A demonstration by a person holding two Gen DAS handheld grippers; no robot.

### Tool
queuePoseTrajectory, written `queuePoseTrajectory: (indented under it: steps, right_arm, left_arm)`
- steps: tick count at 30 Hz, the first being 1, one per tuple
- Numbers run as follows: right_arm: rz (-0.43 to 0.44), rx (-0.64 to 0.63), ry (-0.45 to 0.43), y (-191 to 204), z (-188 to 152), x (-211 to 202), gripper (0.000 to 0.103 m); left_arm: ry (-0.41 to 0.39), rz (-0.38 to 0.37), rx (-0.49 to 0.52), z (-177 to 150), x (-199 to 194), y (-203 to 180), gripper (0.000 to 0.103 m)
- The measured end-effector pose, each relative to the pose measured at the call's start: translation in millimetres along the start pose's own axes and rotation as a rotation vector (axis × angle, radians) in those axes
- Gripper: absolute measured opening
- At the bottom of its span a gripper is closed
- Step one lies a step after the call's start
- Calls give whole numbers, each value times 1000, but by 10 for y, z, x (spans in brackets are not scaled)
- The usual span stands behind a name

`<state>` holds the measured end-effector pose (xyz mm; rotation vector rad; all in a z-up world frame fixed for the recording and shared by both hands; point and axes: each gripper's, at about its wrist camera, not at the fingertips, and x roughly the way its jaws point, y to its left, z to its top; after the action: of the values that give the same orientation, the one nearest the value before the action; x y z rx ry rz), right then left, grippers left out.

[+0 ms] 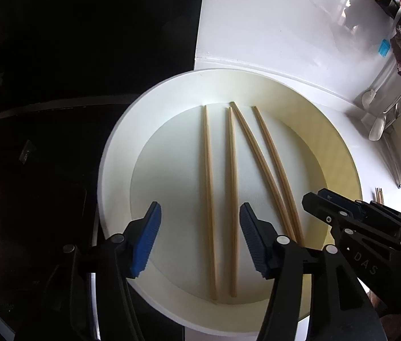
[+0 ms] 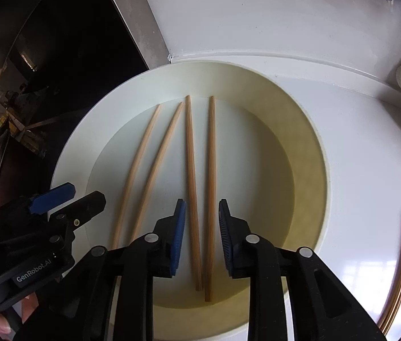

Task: Organize utensils
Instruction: 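Move both open tools back toward the chopstick pile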

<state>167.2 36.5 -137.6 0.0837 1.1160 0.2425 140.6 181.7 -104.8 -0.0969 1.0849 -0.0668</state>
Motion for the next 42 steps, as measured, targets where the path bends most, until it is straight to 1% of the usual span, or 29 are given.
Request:
queuePoseTrajectory:
  steps: [2, 4, 5, 6, 7, 11, 14, 15, 18, 21, 26, 29, 31, 33, 36, 39, 42]
  right_arm:
    - [0, 4, -12, -18, -3, -54, 27]
    - [-1, 8, -30, -39, -46, -164, 31]
    - [0, 12, -43, -47, -76, -228, 35]
    - [1, 21, -63, -60, -114, -298, 42]
    - [0, 35, -82, -77, -165, -382, 44]
    - [-1, 79, -142, -173, -435, -713, 52]
    - [-23, 87, -178, -284, -680, -955, 53]
    - [-31, 95, -188, -340, -750, -1020, 55]
    - [-67, 137, -210, -572, -982, -1237, 58]
    - [-123, 186, -205, -883, -1207, -1437, 58]
    - [-199, 272, -204, -1446, -1536, -1765, 59]
    - [-231, 294, -206, -1779, -1709, -1907, 62]
    - [-230, 297, -202, -2015, -1818, -1941, 62]
    - [-232, 286, -192, -2240, -1884, -1911, 62]
    - [-209, 279, -183, -2554, -1972, -1884, 62]
    - [-202, 268, -188, -2796, -2002, -1833, 63]
    - [-207, 271, -188, -3024, -2048, -1729, 65]
  left_arm:
    - [-19, 4, -1, -14, -91, 21, 65]
    - [-36, 8, 3, -35, -177, 17, 68]
    - [-48, 11, 5, -53, -225, 14, 72]
    - [-58, 15, 5, -65, -273, 10, 75]
    - [-64, 22, 7, -87, -311, 1, 79]
    - [-82, 29, 43, -174, -474, -100, 81]
    - [-99, 17, 99, -254, -586, -253, 83]
    - [-101, 9, 114, -274, -606, -313, 83]
    - [-112, -38, 150, -367, -691, -562, 83]
    - [-118, -100, 186, -463, -736, -892, 84]
    - [-111, -196, 252, -620, -717, -1597, 85]
    - [-103, -220, 275, -759, -666, -2033, 87]
    - [-101, -222, 282, -861, -609, -2290, 88]
    - [-89, -194, 275, -967, -527, -2522, 88]
    - [-55, -170, 249, -1097, -351, -2801, 88]
    - [-46, -128, 248, -1195, -214, -3017, 88]
    - [-46, -119, 239, -1250, -84, -3147, 88]
